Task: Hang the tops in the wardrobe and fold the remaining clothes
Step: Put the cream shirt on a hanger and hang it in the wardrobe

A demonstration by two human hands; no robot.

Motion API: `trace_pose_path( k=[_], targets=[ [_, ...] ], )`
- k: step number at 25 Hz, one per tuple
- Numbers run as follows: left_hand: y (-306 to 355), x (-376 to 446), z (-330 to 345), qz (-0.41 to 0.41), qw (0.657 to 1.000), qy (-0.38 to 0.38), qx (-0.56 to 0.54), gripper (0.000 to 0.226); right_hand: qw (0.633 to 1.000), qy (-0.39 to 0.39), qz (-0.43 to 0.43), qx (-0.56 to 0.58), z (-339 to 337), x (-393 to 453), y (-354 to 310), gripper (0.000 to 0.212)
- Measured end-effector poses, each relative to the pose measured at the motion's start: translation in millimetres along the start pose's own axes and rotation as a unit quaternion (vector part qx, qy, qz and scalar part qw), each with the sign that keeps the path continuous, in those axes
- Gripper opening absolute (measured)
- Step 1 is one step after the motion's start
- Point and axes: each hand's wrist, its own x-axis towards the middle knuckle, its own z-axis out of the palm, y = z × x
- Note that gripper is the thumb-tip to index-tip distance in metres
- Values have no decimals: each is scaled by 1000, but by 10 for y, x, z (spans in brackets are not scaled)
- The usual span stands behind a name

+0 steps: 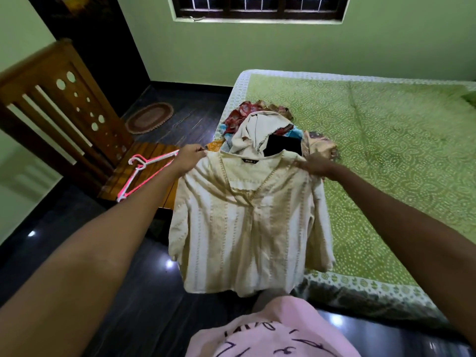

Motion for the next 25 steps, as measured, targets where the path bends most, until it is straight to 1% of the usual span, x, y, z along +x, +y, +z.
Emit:
trace_pose_path(
  k=[2,4,6,8,10,12,13,14,15,17,18,19,20,21,23,25],
  targets=[
    [-192,110,208,-6,1000,-12,6,14,999,-28,6,-17,157,228,97,36],
    [-373,285,394,-13,999,-30,8,12,999,-43,22,-10,276,569,265,42],
    [-574,539,555,-48,998,-46,7,13,997,-51,49,-27,359,910,425,44],
    [-765,819,702,-83,994,-68,15,22,996,-58,60,-41,411,1226,575,41],
    [-888,1067,861,-97,991,-89,22,24,993,-75,74,-52,433,1499,700,32],
    [-963,1320,1044,-111,988,-95,47,26,989,-104,81,-73,446,1783,798,23],
    [-975,1446,1131,-113,988,-90,60,27,987,-107,83,-86,455,1919,848,23],
    [-962,1586,1193,-119,987,-82,71,28,987,-96,90,-92,458,2064,894,26],
    [-964,1741,1256,-118,988,-62,80,27,990,-63,98,-84,461,2209,927,29],
    [-932,2002,1351,-129,986,-4,106,25,990,39,125,-57,482,2445,978,29],
    [-907,2108,1396,-151,983,20,98,24,985,84,148,-41,505,2546,986,28],
    [-889,2195,1442,-170,982,34,80,25,979,110,168,-22,545,2629,986,26],
    [-885,2249,1483,-184,981,22,63,26,978,110,178,-3,601,2678,971,27],
    [-908,2279,1526,-192,980,0,47,28,980,88,178,15,680,2726,949,28],
    [-1004,2240,1572,-194,979,-47,33,30,984,20,173,34,875,2778,868,34],
    [-1103,2116,1551,-207,976,-67,10,33,980,-55,179,73,1067,2766,715,43]
  ],
)
